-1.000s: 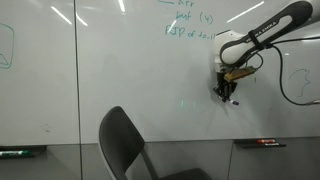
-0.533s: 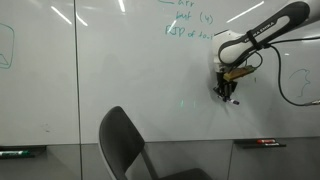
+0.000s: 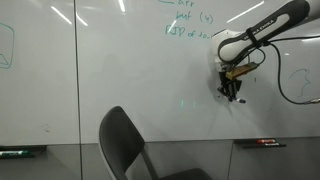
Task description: Write on the whiteboard
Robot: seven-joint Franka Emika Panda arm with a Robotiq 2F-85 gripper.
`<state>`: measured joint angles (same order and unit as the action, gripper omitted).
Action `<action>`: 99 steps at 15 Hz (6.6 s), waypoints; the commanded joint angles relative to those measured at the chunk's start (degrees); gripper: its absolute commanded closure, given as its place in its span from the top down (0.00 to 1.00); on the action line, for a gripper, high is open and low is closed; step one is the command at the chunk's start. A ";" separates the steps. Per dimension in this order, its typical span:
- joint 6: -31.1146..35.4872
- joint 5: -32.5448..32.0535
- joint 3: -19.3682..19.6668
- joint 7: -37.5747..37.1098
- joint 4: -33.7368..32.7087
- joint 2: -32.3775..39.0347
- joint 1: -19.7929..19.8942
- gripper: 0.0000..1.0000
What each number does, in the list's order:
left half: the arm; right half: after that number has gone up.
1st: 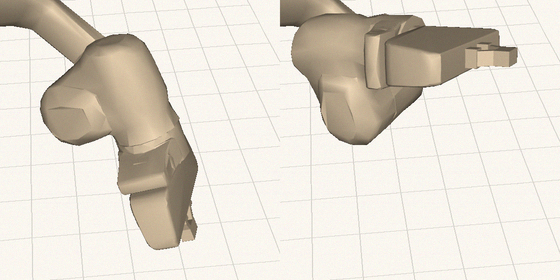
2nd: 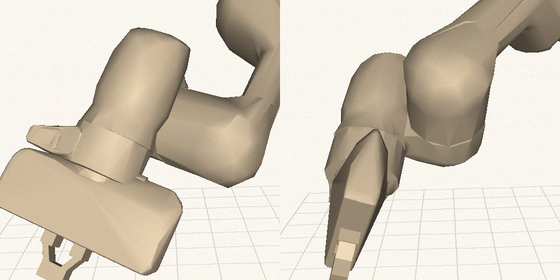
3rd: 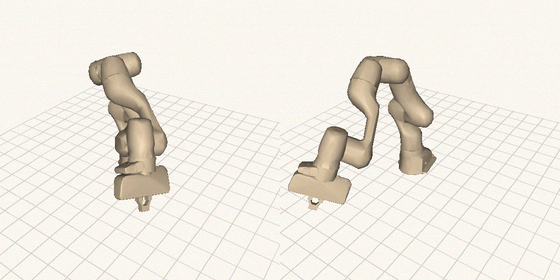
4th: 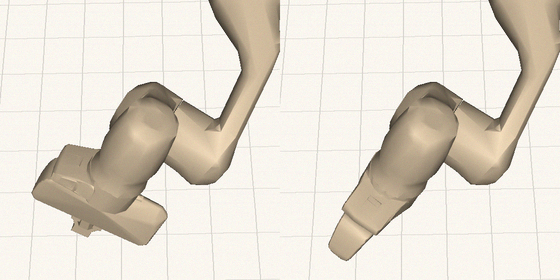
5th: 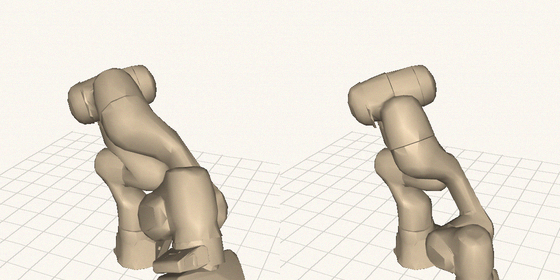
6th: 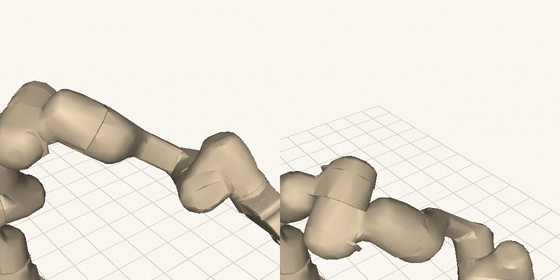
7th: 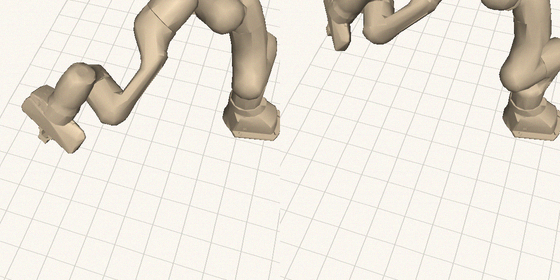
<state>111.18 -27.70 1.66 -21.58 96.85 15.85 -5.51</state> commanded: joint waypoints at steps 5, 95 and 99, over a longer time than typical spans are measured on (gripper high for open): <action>1.95 -0.48 2.64 -1.94 -0.89 1.92 1.36 0.12; 10.77 -10.89 5.17 -18.99 8.90 2.23 -1.47 0.09; 0.78 -2.97 -0.04 -10.42 9.61 -0.39 -2.39 0.09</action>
<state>118.14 -35.79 4.78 -38.40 104.74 18.97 -6.98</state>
